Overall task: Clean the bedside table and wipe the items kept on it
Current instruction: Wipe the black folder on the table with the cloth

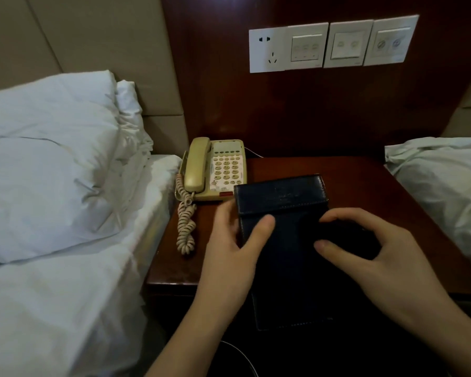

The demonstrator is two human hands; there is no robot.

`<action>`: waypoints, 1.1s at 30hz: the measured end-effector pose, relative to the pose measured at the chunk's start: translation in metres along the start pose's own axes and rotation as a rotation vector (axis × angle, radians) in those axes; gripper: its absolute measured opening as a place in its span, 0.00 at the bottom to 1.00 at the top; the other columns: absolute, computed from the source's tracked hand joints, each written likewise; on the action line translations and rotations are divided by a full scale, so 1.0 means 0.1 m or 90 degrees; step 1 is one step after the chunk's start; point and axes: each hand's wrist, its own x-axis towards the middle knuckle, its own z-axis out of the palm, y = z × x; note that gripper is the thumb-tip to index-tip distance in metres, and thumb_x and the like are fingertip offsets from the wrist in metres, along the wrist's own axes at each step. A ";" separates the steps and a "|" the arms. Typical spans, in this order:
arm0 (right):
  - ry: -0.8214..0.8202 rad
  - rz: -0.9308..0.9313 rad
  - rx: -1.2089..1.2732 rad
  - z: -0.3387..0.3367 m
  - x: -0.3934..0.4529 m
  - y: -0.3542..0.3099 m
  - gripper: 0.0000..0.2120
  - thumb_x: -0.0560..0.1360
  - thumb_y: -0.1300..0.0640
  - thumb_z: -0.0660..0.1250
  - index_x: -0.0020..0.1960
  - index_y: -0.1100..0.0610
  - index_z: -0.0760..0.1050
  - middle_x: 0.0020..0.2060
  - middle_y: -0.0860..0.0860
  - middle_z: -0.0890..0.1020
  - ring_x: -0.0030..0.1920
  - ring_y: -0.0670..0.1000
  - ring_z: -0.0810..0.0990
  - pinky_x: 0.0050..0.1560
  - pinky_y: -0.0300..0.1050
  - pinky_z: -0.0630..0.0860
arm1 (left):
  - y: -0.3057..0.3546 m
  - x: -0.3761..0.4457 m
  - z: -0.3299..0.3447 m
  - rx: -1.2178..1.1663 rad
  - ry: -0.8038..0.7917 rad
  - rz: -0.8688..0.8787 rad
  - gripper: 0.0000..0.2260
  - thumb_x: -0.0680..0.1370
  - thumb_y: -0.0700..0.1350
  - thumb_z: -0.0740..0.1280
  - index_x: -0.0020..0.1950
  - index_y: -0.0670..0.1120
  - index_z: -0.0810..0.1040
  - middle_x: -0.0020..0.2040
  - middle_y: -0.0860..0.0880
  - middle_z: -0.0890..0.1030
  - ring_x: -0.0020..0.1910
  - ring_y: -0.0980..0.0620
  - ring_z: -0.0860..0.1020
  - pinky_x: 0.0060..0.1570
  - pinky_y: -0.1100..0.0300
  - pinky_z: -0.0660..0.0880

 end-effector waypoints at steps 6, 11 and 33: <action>-0.012 0.007 -0.024 -0.07 -0.06 0.00 0.16 0.70 0.56 0.76 0.47 0.34 0.79 0.45 0.33 0.82 0.45 0.36 0.82 0.38 0.30 0.77 | -0.03 0.10 -0.16 0.253 0.050 0.173 0.26 0.73 0.55 0.77 0.69 0.60 0.75 0.58 0.64 0.82 0.58 0.65 0.80 0.60 0.62 0.78; -0.015 0.000 -0.022 -0.11 -0.08 0.01 0.15 0.70 0.56 0.76 0.47 0.36 0.79 0.45 0.36 0.83 0.44 0.38 0.82 0.39 0.32 0.78 | -0.02 0.12 -0.17 0.458 0.087 0.280 0.27 0.73 0.65 0.67 0.67 0.53 0.78 0.51 0.61 0.81 0.49 0.66 0.77 0.50 0.80 0.68; 0.007 0.071 0.060 0.06 -0.13 -0.03 0.16 0.70 0.57 0.76 0.45 0.36 0.79 0.43 0.33 0.81 0.43 0.35 0.81 0.34 0.30 0.76 | 0.04 0.04 0.06 -0.067 0.214 -0.004 0.16 0.87 0.53 0.54 0.49 0.57 0.81 0.43 0.70 0.84 0.45 0.71 0.81 0.40 0.78 0.72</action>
